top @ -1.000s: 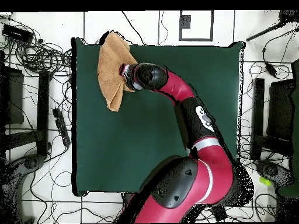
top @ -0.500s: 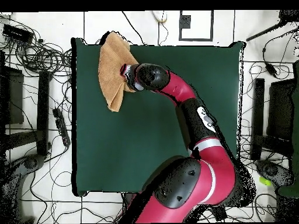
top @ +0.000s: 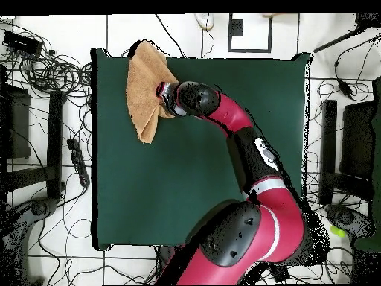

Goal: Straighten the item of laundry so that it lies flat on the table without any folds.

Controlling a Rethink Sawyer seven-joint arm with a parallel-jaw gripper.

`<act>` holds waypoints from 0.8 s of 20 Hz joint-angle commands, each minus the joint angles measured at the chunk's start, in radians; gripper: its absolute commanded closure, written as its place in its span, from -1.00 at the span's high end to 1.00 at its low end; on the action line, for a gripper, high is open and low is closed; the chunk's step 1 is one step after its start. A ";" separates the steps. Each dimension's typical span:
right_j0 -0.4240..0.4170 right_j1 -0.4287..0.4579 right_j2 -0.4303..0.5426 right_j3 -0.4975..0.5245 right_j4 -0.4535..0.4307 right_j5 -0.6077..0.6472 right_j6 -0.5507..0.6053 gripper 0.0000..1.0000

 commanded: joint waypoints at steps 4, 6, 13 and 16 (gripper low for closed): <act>-0.081 0.094 -0.072 0.093 -0.145 -0.002 -0.157 -1.00; -0.087 0.091 -0.083 0.094 -0.172 -0.001 -0.183 -1.00; -0.117 0.090 -0.102 0.061 -0.277 0.042 -0.281 -1.00; -0.144 0.106 -0.078 0.036 -0.305 0.099 -0.347 -1.00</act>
